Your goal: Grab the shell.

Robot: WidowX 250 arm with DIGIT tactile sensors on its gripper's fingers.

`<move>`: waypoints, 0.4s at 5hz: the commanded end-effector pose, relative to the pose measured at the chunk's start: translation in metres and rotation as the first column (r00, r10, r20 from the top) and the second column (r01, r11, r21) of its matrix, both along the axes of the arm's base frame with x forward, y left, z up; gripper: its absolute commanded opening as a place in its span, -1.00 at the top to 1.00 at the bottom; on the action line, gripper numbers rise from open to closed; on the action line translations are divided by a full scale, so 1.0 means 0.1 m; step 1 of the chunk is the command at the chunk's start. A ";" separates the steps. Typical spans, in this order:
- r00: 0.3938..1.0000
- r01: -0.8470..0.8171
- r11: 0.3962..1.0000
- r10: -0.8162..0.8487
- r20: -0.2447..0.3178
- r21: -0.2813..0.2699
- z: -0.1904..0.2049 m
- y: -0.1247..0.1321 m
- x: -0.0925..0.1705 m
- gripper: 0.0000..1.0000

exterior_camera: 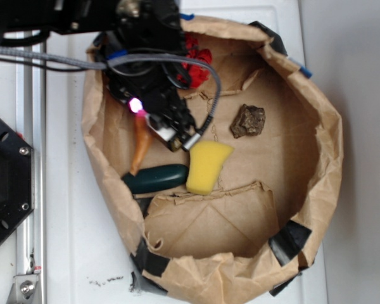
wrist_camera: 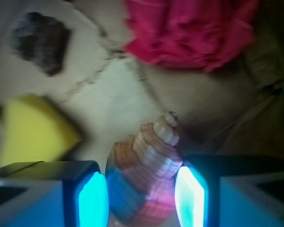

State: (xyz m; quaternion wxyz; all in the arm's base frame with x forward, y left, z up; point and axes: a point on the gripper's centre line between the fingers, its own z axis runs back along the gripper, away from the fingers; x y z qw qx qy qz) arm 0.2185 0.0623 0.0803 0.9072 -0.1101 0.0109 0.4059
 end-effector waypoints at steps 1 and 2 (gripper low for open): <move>0.989 0.103 0.994 -0.107 0.104 0.043 0.36 -0.18 0.12 1.00; 0.968 0.226 0.972 -0.232 0.093 0.070 0.42 -0.33 0.11 1.00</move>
